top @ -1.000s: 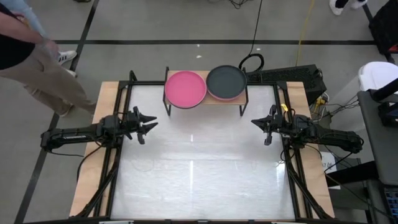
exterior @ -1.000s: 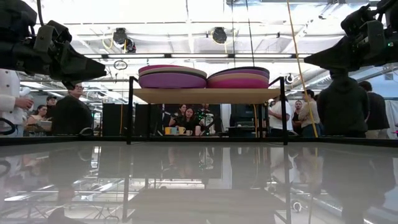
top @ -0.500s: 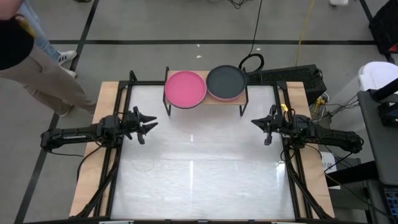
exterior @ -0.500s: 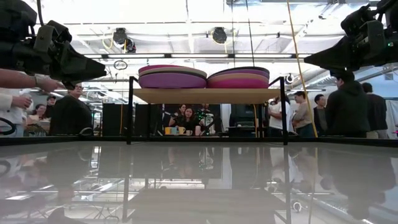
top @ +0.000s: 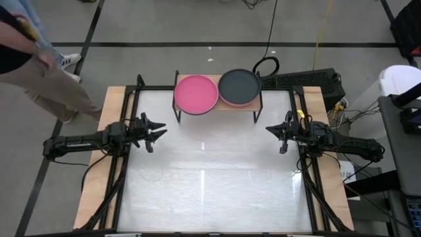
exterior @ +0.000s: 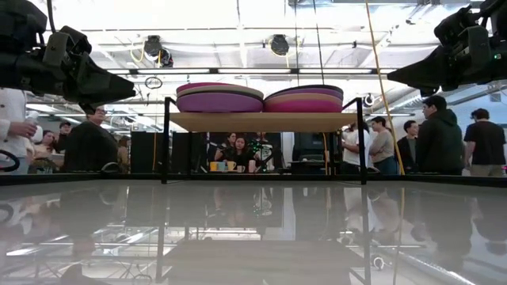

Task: Place and stack plates onto a shelf
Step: Return to Home Position

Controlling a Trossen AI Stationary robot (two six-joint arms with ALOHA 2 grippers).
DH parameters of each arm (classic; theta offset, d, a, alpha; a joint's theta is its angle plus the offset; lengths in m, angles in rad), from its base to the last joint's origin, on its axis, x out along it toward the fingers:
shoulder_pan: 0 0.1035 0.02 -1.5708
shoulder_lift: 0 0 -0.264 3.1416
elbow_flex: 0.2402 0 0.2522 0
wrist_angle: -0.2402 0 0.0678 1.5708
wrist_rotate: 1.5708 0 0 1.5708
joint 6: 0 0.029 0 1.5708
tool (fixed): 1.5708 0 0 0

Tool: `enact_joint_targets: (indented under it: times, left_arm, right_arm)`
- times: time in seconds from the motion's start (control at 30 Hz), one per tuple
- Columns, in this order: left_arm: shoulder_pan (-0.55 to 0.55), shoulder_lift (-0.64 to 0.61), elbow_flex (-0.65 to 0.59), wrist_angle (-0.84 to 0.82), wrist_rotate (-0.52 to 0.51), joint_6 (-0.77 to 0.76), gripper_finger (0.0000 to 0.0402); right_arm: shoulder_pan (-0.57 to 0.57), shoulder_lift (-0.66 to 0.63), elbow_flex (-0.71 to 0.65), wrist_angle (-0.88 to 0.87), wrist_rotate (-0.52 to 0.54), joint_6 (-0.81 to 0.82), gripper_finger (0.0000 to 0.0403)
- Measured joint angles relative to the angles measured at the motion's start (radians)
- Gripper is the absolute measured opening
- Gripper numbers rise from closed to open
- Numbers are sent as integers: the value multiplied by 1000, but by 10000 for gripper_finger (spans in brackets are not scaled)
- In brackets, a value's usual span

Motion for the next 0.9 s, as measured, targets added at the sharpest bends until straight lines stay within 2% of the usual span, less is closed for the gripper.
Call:
enact_joint_targets:
  times: [0.9]
  left_arm:
    - [0, 0, 0, 0, 0, 0, 145]
  right_arm:
    - [0, 0, 0, 0, 0, 0, 2]
